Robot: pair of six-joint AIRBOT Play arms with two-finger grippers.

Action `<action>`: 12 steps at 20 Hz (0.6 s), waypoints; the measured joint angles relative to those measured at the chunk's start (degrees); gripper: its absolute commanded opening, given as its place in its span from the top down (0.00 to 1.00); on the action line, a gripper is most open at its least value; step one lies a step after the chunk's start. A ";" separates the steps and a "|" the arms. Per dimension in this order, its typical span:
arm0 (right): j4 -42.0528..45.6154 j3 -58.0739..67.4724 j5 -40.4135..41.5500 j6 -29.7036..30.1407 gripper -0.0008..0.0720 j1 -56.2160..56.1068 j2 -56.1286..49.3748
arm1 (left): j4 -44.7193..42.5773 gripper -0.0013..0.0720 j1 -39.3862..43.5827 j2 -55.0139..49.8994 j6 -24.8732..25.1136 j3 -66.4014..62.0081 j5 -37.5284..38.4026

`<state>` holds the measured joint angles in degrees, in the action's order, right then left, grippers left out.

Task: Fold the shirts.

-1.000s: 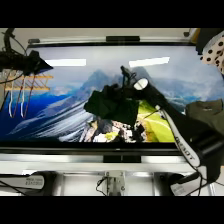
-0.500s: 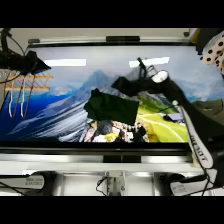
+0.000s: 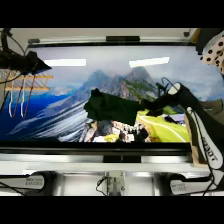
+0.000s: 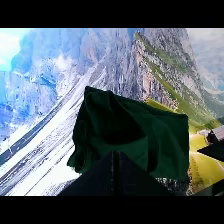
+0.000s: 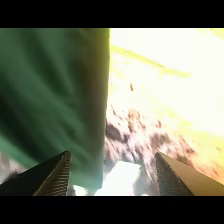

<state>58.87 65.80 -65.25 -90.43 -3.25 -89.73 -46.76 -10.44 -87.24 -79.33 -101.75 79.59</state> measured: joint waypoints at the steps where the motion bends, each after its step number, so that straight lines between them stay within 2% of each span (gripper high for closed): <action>1: -0.92 -0.66 1.36 0.04 0.10 -0.37 -0.70 | 0.02 0.94 0.11 0.00 0.20 -0.02 0.02; 5: -6.60 -1.88 8.17 0.44 0.11 -2.12 -3.43 | 0.02 0.94 0.37 0.00 0.66 -0.02 0.02; 6: -8.48 -1.92 9.55 0.68 0.28 -2.67 -4.15 | 0.02 0.94 0.42 0.00 0.70 0.00 0.02; 8: -11.74 -2.36 11.45 2.69 0.83 -3.54 -5.62 | 0.02 0.94 0.42 0.00 0.74 -0.02 0.02; 9: -12.96 -2.36 11.80 4.28 0.89 -4.00 -5.95 | 0.00 0.94 0.42 -0.02 0.74 0.00 0.02; 12: -18.99 -0.66 11.74 9.92 0.89 -4.39 -5.92 | 0.00 0.94 0.42 -0.02 0.85 0.00 0.02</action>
<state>39.88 65.14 -53.52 -80.51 -7.64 -95.66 -46.76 -10.02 -87.26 -78.48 -101.75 79.61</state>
